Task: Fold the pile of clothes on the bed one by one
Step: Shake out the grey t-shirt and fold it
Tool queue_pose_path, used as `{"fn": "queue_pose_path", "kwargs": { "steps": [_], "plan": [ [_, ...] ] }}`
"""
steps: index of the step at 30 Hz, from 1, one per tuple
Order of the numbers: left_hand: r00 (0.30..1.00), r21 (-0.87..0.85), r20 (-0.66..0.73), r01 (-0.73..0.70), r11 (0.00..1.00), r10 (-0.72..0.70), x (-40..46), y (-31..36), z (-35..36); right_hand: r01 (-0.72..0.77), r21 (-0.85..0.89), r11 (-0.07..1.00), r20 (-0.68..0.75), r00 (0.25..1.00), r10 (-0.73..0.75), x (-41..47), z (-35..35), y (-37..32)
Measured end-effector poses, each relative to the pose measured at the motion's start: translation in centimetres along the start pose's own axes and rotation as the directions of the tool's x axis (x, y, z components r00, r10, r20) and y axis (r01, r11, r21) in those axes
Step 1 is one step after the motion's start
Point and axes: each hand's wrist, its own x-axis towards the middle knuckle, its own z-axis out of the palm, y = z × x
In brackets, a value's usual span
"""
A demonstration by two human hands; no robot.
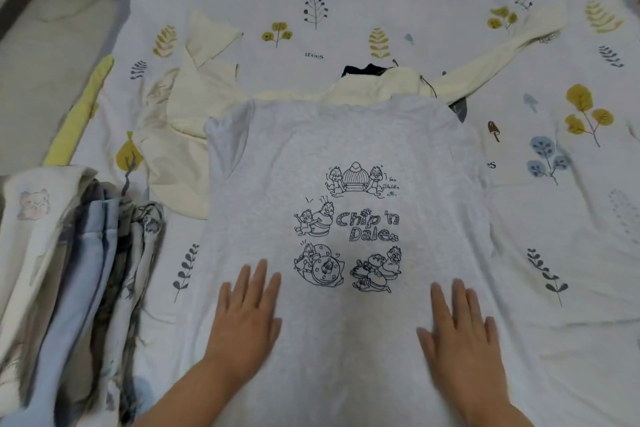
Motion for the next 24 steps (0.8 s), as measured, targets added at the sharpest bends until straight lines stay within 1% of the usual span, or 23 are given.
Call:
{"fn": "queue_pose_path", "kwargs": {
  "steps": [1,2,3,4,5,6,7,8,10,12,15,16,17,19,21,24],
  "plan": [
    [0.998,0.019,0.061,0.016,1.0,-0.017,0.5,-0.5,0.4,0.002,-0.061,0.998,0.034,0.999,0.0,0.5,0.2,0.3],
    [0.996,0.019,0.09,0.016,1.0,-0.018,0.9,-0.9,0.5,-0.005,-0.093,0.996,0.058,0.998,0.01,0.7,0.1,0.3],
    [0.996,0.007,0.087,-0.007,1.0,0.006,1.3,-1.1,0.1,-0.016,-0.093,0.996,0.06,0.998,0.022,1.0,-0.2,0.2],
    [0.999,-0.014,0.014,-0.029,0.999,0.029,1.7,-1.3,-0.9,-0.019,-0.062,0.998,0.021,1.0,0.02,1.3,-1.0,-0.2],
    [0.995,-0.096,-0.096,-0.043,0.994,0.034,2.1,-1.5,-2.2,-0.015,0.007,1.0,-0.037,0.999,0.015,1.7,-2.1,-0.7],
    [0.97,-0.198,-0.242,-0.072,0.978,0.022,2.6,-1.9,-3.5,-0.011,0.073,0.997,-0.114,0.993,0.019,2.3,-3.1,-1.1],
    [0.94,-0.295,-0.341,-0.083,0.952,-0.024,3.5,-2.4,-4.7,0.01,0.112,0.994,-0.189,0.982,0.012,2.9,-3.7,-1.6],
    [0.906,-0.375,-0.412,-0.072,0.924,-0.097,4.7,-3.1,-6.0,0.04,0.138,0.99,-0.213,0.977,-0.009,3.7,-4.3,-2.4],
    [0.842,-0.457,-0.495,-0.04,0.889,-0.216,7.3,-4.7,-8.8,0.113,0.181,0.977,-0.227,0.971,-0.07,5.6,-6.4,-4.8],
    [0.803,-0.518,-0.508,0.005,0.855,-0.312,9.9,-6.4,-11.2,0.153,0.219,0.964,-0.221,0.97,-0.104,7.6,-7.8,-7.7],
    [0.798,-0.56,-0.456,0.088,0.824,-0.394,13.2,-8.7,-13.8,0.279,0.187,0.942,-0.236,0.944,-0.233,11.0,-8.9,-12.1],
    [0.812,-0.554,-0.435,0.099,0.826,-0.389,14.1,-9.4,-14.3,0.305,0.187,0.934,-0.229,0.938,-0.26,12.0,-9.4,-13.6],
    [0.831,-0.515,-0.428,0.099,0.851,-0.355,14.8,-9.9,-14.7,0.335,0.174,0.926,-0.223,0.93,-0.294,12.9,-9.9,-15.1],
    [0.861,-0.386,-0.43,0.094,0.918,-0.27,16.1,-10.9,-15.4,0.386,0.129,0.914,-0.2,0.912,-0.357,14.4,-10.8,-17.9],
    [0.889,-0.279,-0.414,0.082,0.957,-0.197,17.4,-11.8,-15.9,0.419,0.095,0.903,-0.16,0.902,-0.402,15.8,-11.4,-20.3],
    [0.945,-0.134,-0.309,0.065,0.989,-0.104,18.7,-13.2,-16.5,0.453,0.068,0.889,-0.102,0.89,-0.445,17.4,-12.1,-23.1]
  ]
}}
